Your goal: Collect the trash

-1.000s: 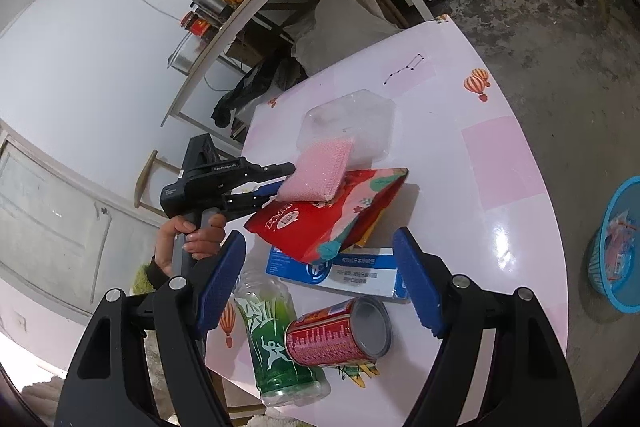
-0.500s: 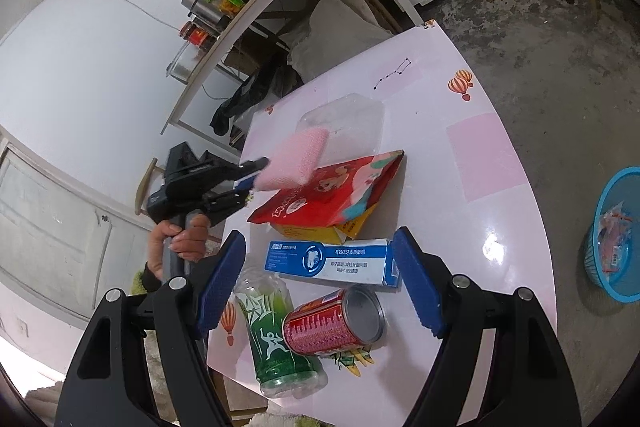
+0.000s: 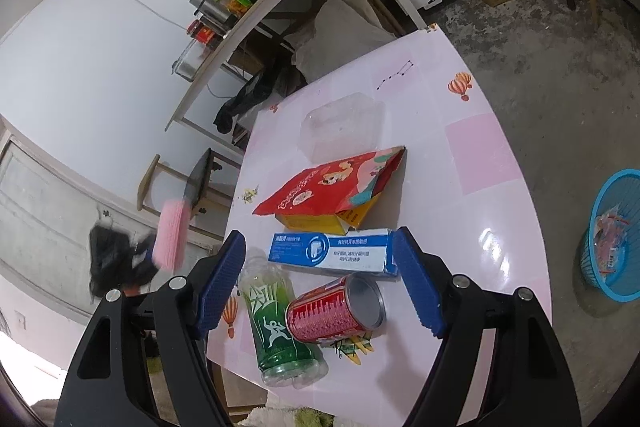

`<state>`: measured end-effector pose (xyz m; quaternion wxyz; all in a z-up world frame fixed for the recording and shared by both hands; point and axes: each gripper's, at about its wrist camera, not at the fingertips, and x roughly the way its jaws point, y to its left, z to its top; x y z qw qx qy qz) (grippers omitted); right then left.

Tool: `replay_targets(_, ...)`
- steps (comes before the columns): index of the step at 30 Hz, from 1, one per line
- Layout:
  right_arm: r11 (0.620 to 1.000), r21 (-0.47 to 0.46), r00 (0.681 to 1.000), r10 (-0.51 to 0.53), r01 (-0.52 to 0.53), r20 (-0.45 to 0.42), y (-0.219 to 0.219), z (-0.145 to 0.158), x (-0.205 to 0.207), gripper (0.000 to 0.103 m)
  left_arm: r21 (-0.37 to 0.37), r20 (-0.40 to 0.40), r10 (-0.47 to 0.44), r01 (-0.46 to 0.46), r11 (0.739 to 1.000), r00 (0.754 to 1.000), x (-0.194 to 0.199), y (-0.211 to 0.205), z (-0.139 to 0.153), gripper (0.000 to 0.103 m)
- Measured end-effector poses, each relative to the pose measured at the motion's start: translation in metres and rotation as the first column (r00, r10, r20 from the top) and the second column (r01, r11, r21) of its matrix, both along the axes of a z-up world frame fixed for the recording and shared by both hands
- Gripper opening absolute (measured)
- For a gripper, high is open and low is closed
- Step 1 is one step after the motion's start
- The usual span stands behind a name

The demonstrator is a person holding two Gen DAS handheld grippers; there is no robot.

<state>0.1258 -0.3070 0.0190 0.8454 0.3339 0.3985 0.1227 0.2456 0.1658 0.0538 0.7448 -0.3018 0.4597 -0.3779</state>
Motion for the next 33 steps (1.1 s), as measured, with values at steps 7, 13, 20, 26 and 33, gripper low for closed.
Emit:
replay_targets(7, 0.998, 0.014, 0.998, 0.06, -0.06, -0.018, 0.025, -0.011, 0.005, 0.074, 0.088, -0.164, 0.118, -0.105, 0.991, 0.979, -0.08, 0.067, -0.071, 0.019)
replay_targets(13, 0.993, 0.011, 0.992, 0.115, -0.115, -0.046, 0.052, -0.018, 0.004, 0.074, 0.099, -0.26, 0.44, -0.429, 0.898, 0.86, -0.114, 0.086, -0.134, 0.021)
replay_targets(20, 0.992, -0.003, 0.991, 0.123, -0.123, -0.045, 0.058, -0.016, -0.001, 0.074, 0.134, -0.252, 0.443, -0.422, 0.896, 0.86, -0.148, 0.051, -0.137, 0.042)
replay_targets(26, 0.993, 0.002, 0.991, 0.122, -0.122, -0.057, 0.057, -0.021, 0.0, 0.074, 0.255, -0.082, 0.31, -0.281, 0.925, 0.947, -0.162, 0.033, -0.111, 0.065)
replay_targets(33, 0.993, 0.011, 0.991, 0.119, -0.119, -0.058, 0.057, -0.025, -0.001, 0.074, 0.418, 0.241, 0.162, -0.253, 0.872, 0.957, -0.146, 0.034, -0.073, 0.084)
